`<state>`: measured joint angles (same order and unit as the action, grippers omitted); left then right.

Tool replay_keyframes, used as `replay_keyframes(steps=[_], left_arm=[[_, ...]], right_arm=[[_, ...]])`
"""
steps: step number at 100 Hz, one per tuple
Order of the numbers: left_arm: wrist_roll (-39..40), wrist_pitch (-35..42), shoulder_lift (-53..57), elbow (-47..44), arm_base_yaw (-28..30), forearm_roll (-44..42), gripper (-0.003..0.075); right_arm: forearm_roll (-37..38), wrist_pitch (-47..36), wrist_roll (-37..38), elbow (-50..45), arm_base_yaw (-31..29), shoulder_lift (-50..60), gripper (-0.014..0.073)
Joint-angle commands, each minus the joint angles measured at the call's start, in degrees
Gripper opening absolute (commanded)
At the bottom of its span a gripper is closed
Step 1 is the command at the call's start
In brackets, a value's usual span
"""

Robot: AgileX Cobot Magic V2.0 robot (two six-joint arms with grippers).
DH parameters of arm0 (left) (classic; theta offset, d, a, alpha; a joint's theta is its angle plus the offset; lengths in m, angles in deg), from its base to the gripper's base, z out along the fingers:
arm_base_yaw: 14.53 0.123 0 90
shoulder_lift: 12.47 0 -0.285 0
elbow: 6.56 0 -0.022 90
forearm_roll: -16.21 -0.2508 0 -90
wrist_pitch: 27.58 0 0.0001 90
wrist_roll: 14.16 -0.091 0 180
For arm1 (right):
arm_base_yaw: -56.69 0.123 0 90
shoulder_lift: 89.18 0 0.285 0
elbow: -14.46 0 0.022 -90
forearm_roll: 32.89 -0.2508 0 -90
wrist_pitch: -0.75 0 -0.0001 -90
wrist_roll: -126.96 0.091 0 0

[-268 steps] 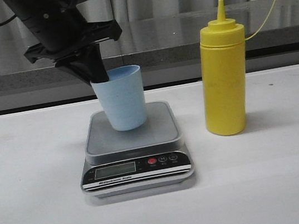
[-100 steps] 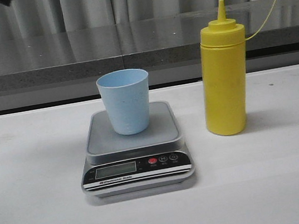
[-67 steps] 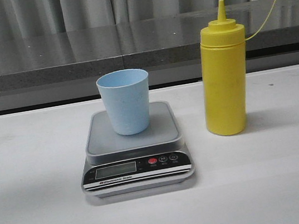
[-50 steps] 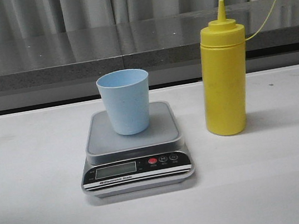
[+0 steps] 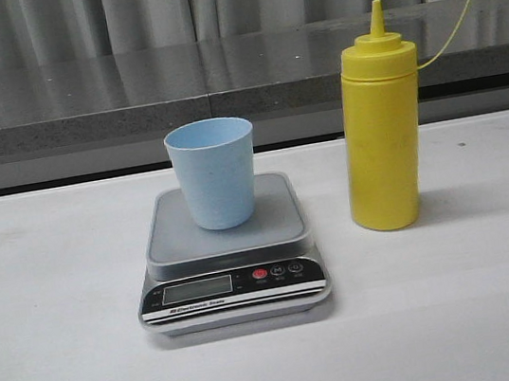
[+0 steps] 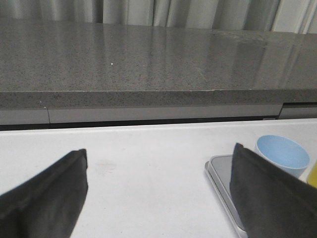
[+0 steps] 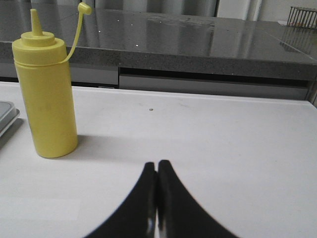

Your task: Pour seasoning into cup on scale with both arms

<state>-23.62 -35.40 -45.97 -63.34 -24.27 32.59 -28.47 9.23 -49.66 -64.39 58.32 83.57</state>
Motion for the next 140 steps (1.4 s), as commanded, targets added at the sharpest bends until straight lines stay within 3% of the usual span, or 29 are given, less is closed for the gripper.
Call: replay_keyframes(steps=[1,16,37,50,71,111,140], left_arm=[[0.08,1.59,3.05,0.31,0.02,0.59,0.0568],[0.08,-3.86,6.21,-0.04,0.02,0.59,0.0568],[0.08,-4.49,6.31,-0.04,0.02,0.59,0.0524],[0.08,-4.49,6.31,-0.04,0.02,0.59,0.0351],[0.08,-3.77,6.31,-0.04,0.02,0.59,-0.002],[-0.02,-3.06,6.31,-0.04,0.02,0.59,-0.002],[-0.02,-3.06,6.31,-0.04,0.02,0.59,-0.002]], right_arm=[[0.26,-4.49,-0.02,1.28,-0.19,1.21,-0.0067],[0.26,-4.49,-0.02,1.28,-0.19,1.21,-0.0067],[0.26,-4.49,-0.02,1.28,-0.19,1.21,-0.0067],[0.26,-4.49,-0.02,1.28,-0.19,1.21,-0.0067],[0.33,-4.55,-0.02,1.28,-0.19,1.21,-0.0067],[0.33,-4.91,-0.02,1.28,-0.19,1.21,-0.0067],[-1.13,-20.88,1.76,1.97,-0.19,1.15,-0.0067]])
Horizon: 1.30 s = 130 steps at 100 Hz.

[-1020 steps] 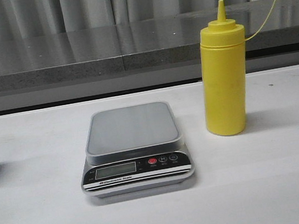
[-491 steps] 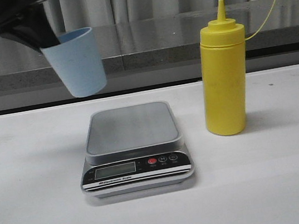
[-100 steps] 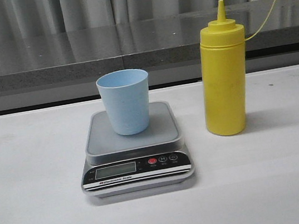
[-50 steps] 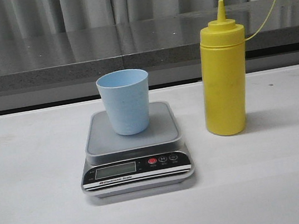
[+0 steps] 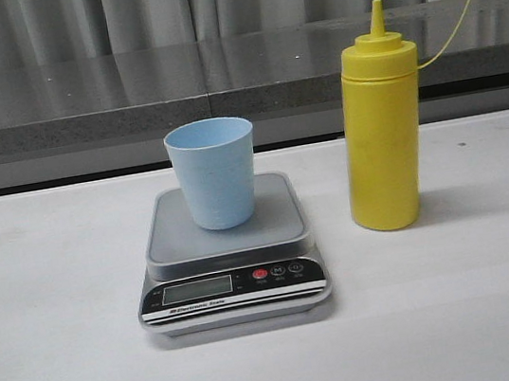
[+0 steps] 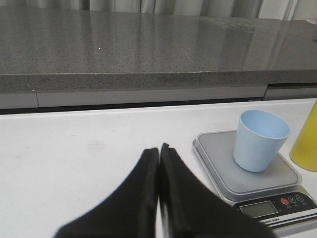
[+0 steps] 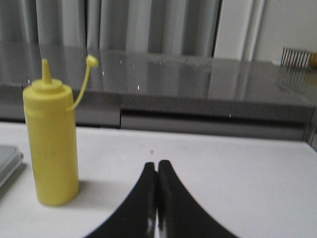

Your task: Pour seasoning into cup on scale with both arms

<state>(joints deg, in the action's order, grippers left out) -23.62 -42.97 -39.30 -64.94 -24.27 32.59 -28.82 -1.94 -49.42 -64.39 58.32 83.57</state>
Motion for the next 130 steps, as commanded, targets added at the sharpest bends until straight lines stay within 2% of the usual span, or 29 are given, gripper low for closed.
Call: replay_keyframes(steps=[1,20,32,53,91,115,124,130], left_arm=[[-0.02,4.51,-0.36,1.55,0.02,0.59,-0.002],[-0.02,4.51,-0.36,1.55,0.02,0.59,-0.002],[-0.02,4.51,-0.36,1.55,0.02,0.59,-0.002],[-0.02,4.51,-0.36,1.55,0.02,0.59,-0.002],[-0.02,4.51,-0.36,1.55,0.02,0.59,-0.002],[-0.02,4.41,-0.36,1.55,0.02,0.59,-0.002],[-0.02,4.41,-0.36,1.55,0.02,0.59,-0.002],[-0.02,4.41,-0.36,1.55,0.02,0.59,-0.002]], right_arm=[[-1.02,-9.71,1.7,2.24,-0.19,1.15,-0.0067],[-2.0,-1.79,6.04,8.64,-0.19,-2.29,-0.0067],[-2.0,2.68,6.94,14.03,0.26,-7.87,-0.0067],[-2.0,5.94,6.94,23.63,1.58,-19.83,-0.0067],[-1.94,-4.81,6.94,25.98,7.54,-42.55,-0.0067],[-1.94,-12.63,7.24,25.93,12.96,-51.45,-0.006],[-1.8,-13.98,7.24,25.93,14.34,-54.17,0.0002],[-1.55,-14.11,7.24,25.93,14.99,-55.65,0.01]])
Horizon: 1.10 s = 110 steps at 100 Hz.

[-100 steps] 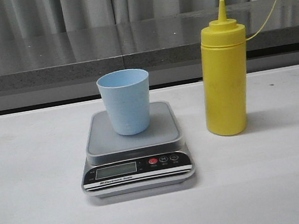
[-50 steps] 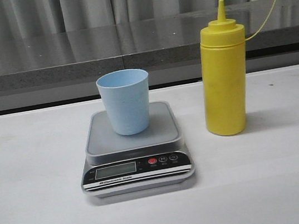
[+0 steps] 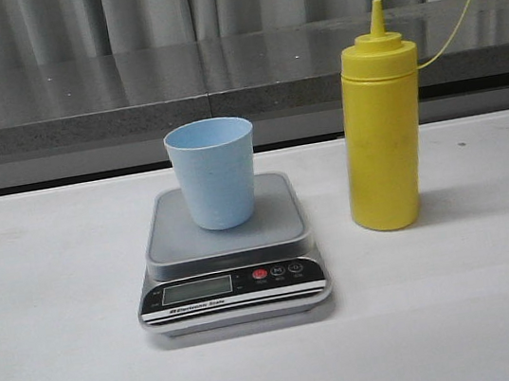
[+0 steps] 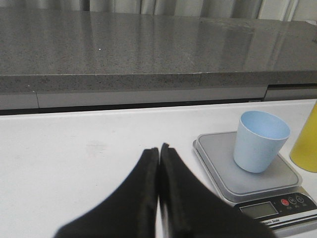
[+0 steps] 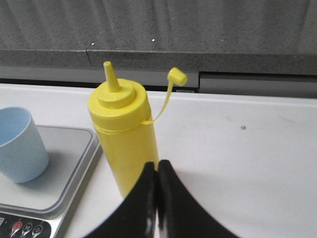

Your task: Pour seasoning into cup on scale with both arms

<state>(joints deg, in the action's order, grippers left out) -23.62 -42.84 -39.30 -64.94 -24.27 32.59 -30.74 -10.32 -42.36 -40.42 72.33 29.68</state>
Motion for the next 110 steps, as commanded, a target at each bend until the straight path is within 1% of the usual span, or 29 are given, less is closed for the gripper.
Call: replay_keyframes(steps=[1,4,6,9,10,11,13,18,23,30,45,59,71,99,110], left_arm=[[-0.02,4.28,-0.36,1.55,0.02,0.59,-0.002],[-0.02,4.28,-0.36,1.55,0.02,0.59,-0.002],[-0.02,4.28,-0.36,1.55,0.02,0.59,-0.002],[-0.02,4.28,-0.36,1.55,0.02,0.59,-0.002],[-0.02,4.28,-0.36,1.55,0.02,0.59,-0.002],[-0.02,4.28,-0.36,1.55,0.02,0.59,-0.002],[-0.02,4.28,-0.36,1.55,0.02,0.59,-0.002],[-0.02,4.28,-0.36,1.55,0.02,0.59,-0.002],[-0.02,4.28,-0.36,1.55,0.02,0.59,-0.002],[-0.02,4.28,-0.36,1.55,0.02,0.59,-0.002],[-0.02,4.28,-0.36,1.55,0.02,0.59,-0.002],[-0.02,4.28,-0.36,1.55,0.02,0.59,-0.002],[-0.02,4.28,-0.36,1.55,0.02,0.59,-0.002],[-0.02,4.28,-0.36,1.55,0.02,0.59,-0.002],[-0.02,4.28,-0.36,1.55,0.02,0.59,-0.002]], right_arm=[[0.37,-5.73,0.18,1.96,1.04,-2.1,0.0114],[0.37,-5.73,0.18,1.96,1.19,-2.77,0.0192],[0.42,-5.73,0.18,1.96,1.32,-3.29,0.0227],[0.42,-5.73,0.18,1.96,1.56,-3.94,0.0322],[0.42,-5.75,0.18,1.96,1.62,-4.27,0.0342],[0.42,-5.75,0.18,1.96,1.68,-4.44,0.0381],[0.42,-5.8,0.18,1.96,1.75,-4.95,0.0422],[0.42,-6.01,0.18,1.96,1.87,-6.22,0.0575],[0.42,-6.47,0.18,1.96,1.88,-7.62,0.0673],[0.88,-7.49,0.18,1.96,1.88,-9.77,0.064],[3.75,-12.55,0.18,1.64,2.0,-14.74,0.0638],[6.3,-22.29,0.18,0.12,2.16,-18.97,0.0638],[6.61,-31.36,0.18,-1.64,2.16,-22.78,0.0638],[6.69,-46.28,0.18,-2.26,2.16,-32.27,0.0638],[6.69,-50.66,0.18,-2.26,2.16,-35.33,0.0638]])
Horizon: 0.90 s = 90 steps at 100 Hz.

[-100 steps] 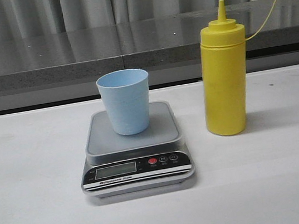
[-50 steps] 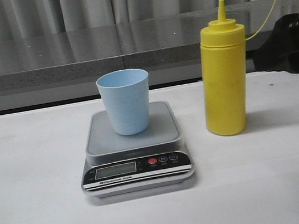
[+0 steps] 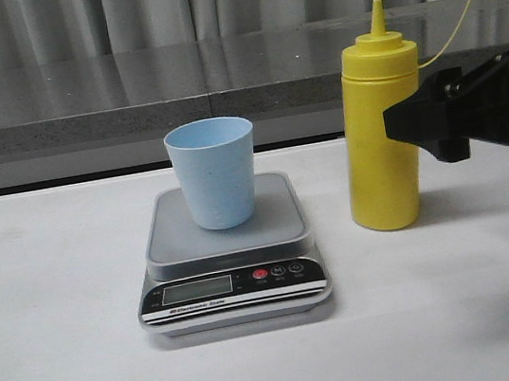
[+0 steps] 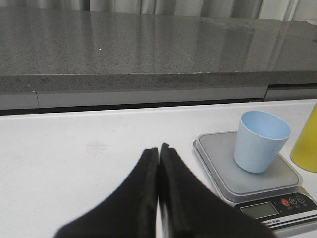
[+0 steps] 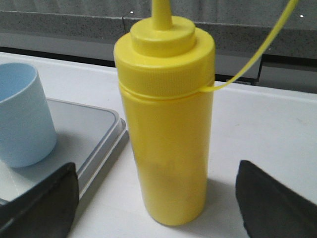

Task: Pour seasoning into cup on scale with both arms
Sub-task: 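Reach the right gripper to the yellow squeeze bottle and grasp it, then lift the yellow bottle with the right gripper toward the cup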

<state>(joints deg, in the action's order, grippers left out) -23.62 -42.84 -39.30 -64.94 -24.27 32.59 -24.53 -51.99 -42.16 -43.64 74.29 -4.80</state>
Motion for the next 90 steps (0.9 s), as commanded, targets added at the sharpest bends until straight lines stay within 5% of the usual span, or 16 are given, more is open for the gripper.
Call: replay_keyframes(steps=[1,34,90], left_arm=[[-0.02,4.28,-0.36,1.55,0.02,0.59,-0.002],[-0.02,4.28,-0.36,1.55,0.02,0.59,-0.002],[-0.02,4.28,-0.36,1.55,0.02,0.59,-0.002]], right_arm=[[0.47,-9.53,-0.02,0.96,0.2,-1.22,0.0638],[-1.45,-18.91,-0.12,1.46,0.2,-8.41,0.0638],[-1.45,-18.51,-0.67,8.71,0.2,-14.05,0.0638]])
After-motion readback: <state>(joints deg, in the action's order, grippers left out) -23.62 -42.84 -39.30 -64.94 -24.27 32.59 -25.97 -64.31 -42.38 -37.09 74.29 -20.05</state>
